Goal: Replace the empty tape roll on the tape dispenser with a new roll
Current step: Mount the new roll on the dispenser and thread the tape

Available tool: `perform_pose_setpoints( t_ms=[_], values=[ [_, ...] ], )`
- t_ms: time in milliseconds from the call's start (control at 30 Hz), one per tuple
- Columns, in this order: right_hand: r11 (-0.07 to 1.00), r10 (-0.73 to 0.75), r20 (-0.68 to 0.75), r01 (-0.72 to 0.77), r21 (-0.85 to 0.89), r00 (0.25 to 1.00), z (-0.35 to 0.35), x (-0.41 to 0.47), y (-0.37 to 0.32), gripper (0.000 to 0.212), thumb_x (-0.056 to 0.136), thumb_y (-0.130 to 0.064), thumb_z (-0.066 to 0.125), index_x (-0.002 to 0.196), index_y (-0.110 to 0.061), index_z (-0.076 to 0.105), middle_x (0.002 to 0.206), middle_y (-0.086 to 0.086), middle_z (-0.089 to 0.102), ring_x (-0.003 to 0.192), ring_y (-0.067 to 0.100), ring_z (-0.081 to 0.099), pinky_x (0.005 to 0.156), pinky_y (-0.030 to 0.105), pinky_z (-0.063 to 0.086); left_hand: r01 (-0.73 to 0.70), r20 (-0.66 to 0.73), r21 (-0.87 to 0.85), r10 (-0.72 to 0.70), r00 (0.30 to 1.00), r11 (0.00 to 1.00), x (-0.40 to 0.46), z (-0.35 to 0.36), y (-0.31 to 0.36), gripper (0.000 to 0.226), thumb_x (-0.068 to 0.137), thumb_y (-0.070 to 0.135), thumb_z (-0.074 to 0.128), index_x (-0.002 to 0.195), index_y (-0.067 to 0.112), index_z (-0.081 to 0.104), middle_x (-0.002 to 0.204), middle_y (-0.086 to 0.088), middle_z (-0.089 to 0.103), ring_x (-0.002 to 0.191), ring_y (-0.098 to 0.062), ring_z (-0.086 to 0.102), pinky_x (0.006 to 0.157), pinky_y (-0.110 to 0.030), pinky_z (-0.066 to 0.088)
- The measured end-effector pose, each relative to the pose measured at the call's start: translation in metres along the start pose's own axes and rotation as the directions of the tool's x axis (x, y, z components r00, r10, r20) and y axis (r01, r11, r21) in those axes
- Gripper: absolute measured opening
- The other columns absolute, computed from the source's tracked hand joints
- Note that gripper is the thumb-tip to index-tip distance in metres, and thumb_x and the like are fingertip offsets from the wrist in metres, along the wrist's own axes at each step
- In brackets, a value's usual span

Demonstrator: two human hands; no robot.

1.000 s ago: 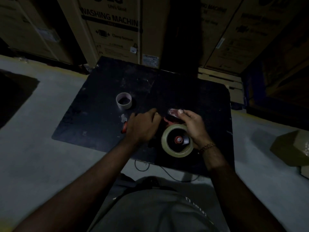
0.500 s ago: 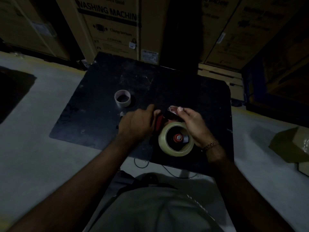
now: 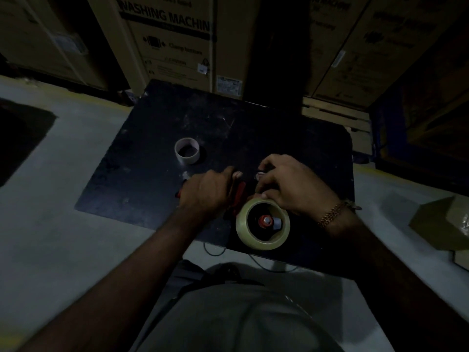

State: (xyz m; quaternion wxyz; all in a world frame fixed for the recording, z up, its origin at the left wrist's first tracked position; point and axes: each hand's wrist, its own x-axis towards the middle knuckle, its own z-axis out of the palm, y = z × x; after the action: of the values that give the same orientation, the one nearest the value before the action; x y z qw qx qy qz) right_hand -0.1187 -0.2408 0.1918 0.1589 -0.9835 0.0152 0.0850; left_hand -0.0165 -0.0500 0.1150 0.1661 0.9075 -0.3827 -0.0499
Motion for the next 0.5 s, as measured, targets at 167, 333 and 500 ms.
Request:
perform_pose_setpoints(
  t_ms=[167, 333, 500],
  values=[
    [0.988, -0.047, 0.018, 0.049, -0.143, 0.999, 0.002, 0.010, -0.006, 0.017, 0.091, -0.034, 0.074, 0.107, -0.033, 0.081, 0.128, -0.003, 0.052, 0.118, 0.019, 0.051, 0.087, 0.033, 0.045, -0.031, -0.007, 0.031, 0.032, 0.999, 0.999, 0.000, 0.004, -0.003, 0.050, 0.102, 0.064, 0.022, 0.113, 0.027, 0.054, 0.077, -0.012, 0.068, 0.064, -0.040, 0.066, 0.055, -0.035, 0.037],
    [0.963, -0.105, -0.008, 0.100, -0.252, 0.994, 0.010, 0.013, -0.008, 0.016, 0.093, -0.034, 0.071, 0.102, -0.027, 0.082, 0.126, 0.002, 0.053, 0.115, 0.022, 0.049, 0.092, 0.036, 0.047, -0.030, -0.016, 0.033, 0.031, 0.999, 0.999, 0.001, 0.002, -0.003, 0.057, 0.099, 0.064, 0.013, 0.113, 0.027, 0.053, 0.077, -0.011, 0.067, 0.064, -0.040, 0.065, 0.054, -0.036, 0.037],
    [0.943, -0.203, -0.094, 0.168, -0.287, 0.975, 0.026, 0.017, -0.010, 0.017, 0.087, -0.014, 0.071, 0.103, -0.013, 0.076, 0.114, 0.006, 0.064, 0.104, 0.026, 0.059, 0.084, 0.039, 0.052, -0.043, -0.011, 0.060, 0.044, 0.999, 0.997, 0.005, 0.001, -0.001, 0.052, 0.104, 0.059, 0.019, 0.113, 0.023, 0.055, 0.082, -0.013, 0.069, 0.069, -0.041, 0.067, 0.058, -0.037, 0.040]
  ],
)
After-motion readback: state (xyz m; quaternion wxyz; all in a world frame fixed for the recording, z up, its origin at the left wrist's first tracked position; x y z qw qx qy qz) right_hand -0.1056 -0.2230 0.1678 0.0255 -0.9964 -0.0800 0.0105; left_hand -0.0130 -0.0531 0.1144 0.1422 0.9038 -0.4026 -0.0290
